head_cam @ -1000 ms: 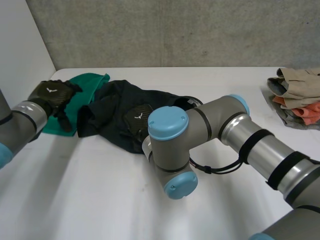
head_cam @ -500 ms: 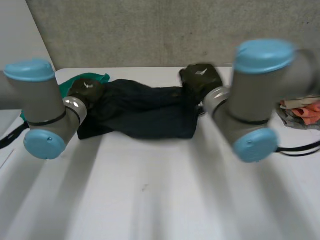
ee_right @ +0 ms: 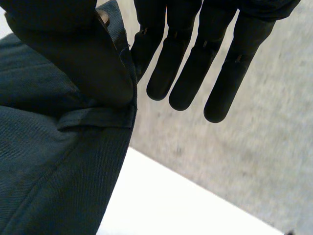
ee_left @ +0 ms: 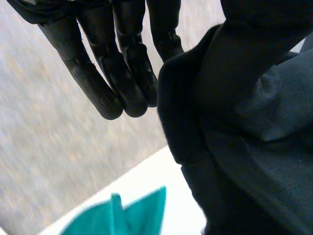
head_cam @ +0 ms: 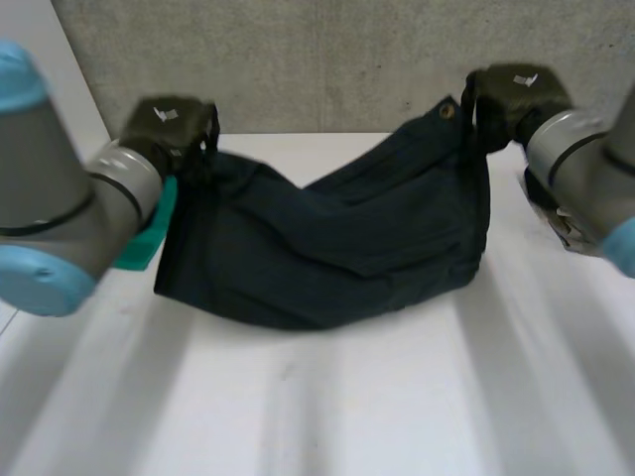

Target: Fold the laundry.

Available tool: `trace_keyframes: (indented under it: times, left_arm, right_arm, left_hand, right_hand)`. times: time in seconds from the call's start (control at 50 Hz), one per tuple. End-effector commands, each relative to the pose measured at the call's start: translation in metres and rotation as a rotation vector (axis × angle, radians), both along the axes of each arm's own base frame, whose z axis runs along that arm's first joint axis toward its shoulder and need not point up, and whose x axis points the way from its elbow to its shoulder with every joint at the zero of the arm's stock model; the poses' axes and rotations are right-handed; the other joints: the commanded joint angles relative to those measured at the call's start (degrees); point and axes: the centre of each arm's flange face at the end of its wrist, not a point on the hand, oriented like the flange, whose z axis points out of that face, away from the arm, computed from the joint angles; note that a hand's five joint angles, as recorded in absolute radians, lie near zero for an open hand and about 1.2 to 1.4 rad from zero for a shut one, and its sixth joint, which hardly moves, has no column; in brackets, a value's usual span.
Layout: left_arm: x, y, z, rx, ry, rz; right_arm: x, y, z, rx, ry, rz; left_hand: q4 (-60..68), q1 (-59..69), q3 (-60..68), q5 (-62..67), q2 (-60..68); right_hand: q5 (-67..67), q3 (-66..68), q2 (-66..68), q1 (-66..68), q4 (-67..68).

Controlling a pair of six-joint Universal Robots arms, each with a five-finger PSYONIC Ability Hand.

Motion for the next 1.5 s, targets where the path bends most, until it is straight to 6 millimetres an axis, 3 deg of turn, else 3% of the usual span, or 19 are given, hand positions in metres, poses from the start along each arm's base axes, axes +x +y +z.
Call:
trace_keyframes:
  times: [0.02, 0.06, 0.12, 0.24, 0.28, 0.4, 0.48, 0.56, 0.64, 0.86, 0.92, 1.0, 1.06, 1.14, 1.2, 1.22, 1.3, 1.4, 1.5]
  left_arm:
    - [-0.013, -0.027, -0.080, 0.187, -0.101, 0.040]
    - [-0.016, -0.034, -0.086, 0.200, -0.106, 0.044]
    - [-0.014, -0.042, -0.077, 0.184, -0.104, 0.071]
    - [-0.005, -0.032, -0.034, 0.131, -0.083, 0.106]
    - [-0.002, -0.020, -0.019, 0.110, -0.074, 0.089]
    - [0.004, 0.008, -0.011, 0.074, -0.109, 0.013]
    - [0.000, 0.018, -0.028, 0.049, -0.181, -0.066]
    - [-0.009, 0.008, -0.067, 0.067, -0.273, -0.137]
    - [-0.018, -0.001, -0.090, 0.094, -0.338, -0.173]
    - [-0.043, -0.023, -0.126, 0.102, -0.425, -0.218]
    - [-0.048, -0.031, -0.132, 0.088, -0.431, -0.225]
    - [-0.055, -0.042, -0.134, 0.055, -0.435, -0.235]
    - [-0.059, -0.051, -0.121, -0.004, -0.428, -0.217]
    - [-0.062, -0.072, -0.059, -0.199, -0.371, -0.157]
    - [-0.058, -0.084, 0.016, -0.419, -0.261, -0.082]
    - [-0.055, -0.085, 0.053, -0.529, -0.183, -0.047]
    - [-0.038, -0.082, 0.129, -0.741, 0.057, 0.041]
    - [-0.026, -0.080, 0.148, -0.776, 0.199, 0.074]
    - [-0.027, -0.083, 0.106, -0.638, 0.144, 0.046]
  right_arm:
    - [0.020, -0.028, -0.078, 0.107, 0.096, -0.037]
    - [0.030, -0.032, -0.097, 0.110, 0.118, -0.033]
    - [0.046, -0.035, -0.106, 0.079, 0.137, -0.017]
    - [0.044, -0.028, -0.079, 0.050, 0.191, -0.037]
    - [0.038, -0.014, -0.055, 0.051, 0.229, 0.003]
    - [0.021, 0.027, -0.039, 0.123, 0.386, 0.164]
    - [0.010, 0.045, -0.053, 0.168, 0.500, 0.272]
    - [0.003, 0.047, -0.074, 0.218, 0.554, 0.308]
    - [0.003, 0.036, -0.102, 0.265, 0.565, 0.316]
    - [0.013, -0.007, -0.132, 0.207, 0.515, 0.337]
    - [0.018, -0.016, -0.139, 0.212, 0.487, 0.349]
    - [0.026, -0.021, -0.143, 0.227, 0.427, 0.379]
    - [0.034, -0.030, -0.133, 0.189, 0.378, 0.377]
    - [0.043, -0.052, -0.095, 0.031, 0.303, 0.312]
    - [0.044, -0.075, -0.038, -0.184, 0.205, 0.168]
    - [0.040, -0.084, -0.006, -0.309, 0.137, 0.079]
    - [0.029, -0.085, 0.065, -0.560, -0.046, -0.057]
    - [0.027, -0.072, 0.092, -0.666, -0.108, -0.039]
    - [0.030, -0.057, 0.065, -0.564, -0.053, 0.046]
  left_hand:
    - [11.6, 13.4, 12.2, 14.3, 11.6]
    - [-10.7, -8.8, -10.1, -7.9, -10.6]
    - [-42.8, -40.9, -42.1, -40.0, -42.7]
    - [-54.9, -53.0, -54.2, -52.1, -54.8]
    - [-55.0, -53.2, -54.4, -52.3, -55.0]
    - [-50.7, -48.8, -50.1, -47.9, -50.6]
    - [-48.1, -46.3, -47.5, -45.4, -48.1]
    - [-43.9, -42.1, -43.3, -41.2, -43.9]
    - [-43.4, -41.6, -42.8, -40.7, -43.4]
    - [-46.3, -44.4, -45.7, -43.5, -46.2]
    - [-35.9, -34.0, -35.3, -33.1, -35.8]
    - [11.5, 13.3, 12.1, 14.2, 11.5]
    - [11.6, 13.4, 12.2, 14.3, 11.6]
    - [11.6, 13.4, 12.2, 14.3, 11.6]
    - [11.6, 13.4, 12.2, 14.3, 11.6]
    - [11.6, 13.4, 12.2, 14.3, 11.6]
    - [11.6, 13.4, 12.2, 14.3, 11.6]
    - [11.6, 13.4, 12.2, 14.3, 11.6]
    - [11.6, 13.4, 12.2, 14.3, 11.6]
  right_hand:
    - [12.1, 12.0, 12.7, 16.0, 11.8]
    - [-1.7, -1.8, -1.2, 2.2, -2.0]
    - [-57.9, -58.0, -57.3, -54.0, -58.2]
    - [-57.9, -58.0, -57.3, -54.0, -58.2]
    - [-57.9, -58.0, -57.3, -54.0, -58.2]
    - [-57.9, -58.0, -57.3, -54.0, -58.2]
    - [-52.7, -52.7, -52.1, -48.7, -53.0]
    - [-46.6, -46.7, -46.1, -42.7, -46.9]
    - [-43.9, -44.0, -43.4, -40.0, -44.2]
    - [-41.2, -41.3, -40.7, -37.3, -41.5]
    - [-31.7, -31.7, -31.1, -27.7, -32.0]
    - [10.8, 10.7, 11.3, 14.7, 10.5]
    - [12.1, 12.0, 12.7, 16.0, 11.8]
    - [12.1, 12.0, 12.7, 16.0, 11.8]
    - [12.1, 12.0, 12.7, 16.0, 11.8]
    - [12.1, 12.0, 12.7, 16.0, 11.8]
    - [12.1, 12.0, 12.7, 16.0, 11.8]
    - [12.1, 12.0, 12.7, 16.0, 11.8]
    - [12.1, 12.0, 12.7, 16.0, 11.8]
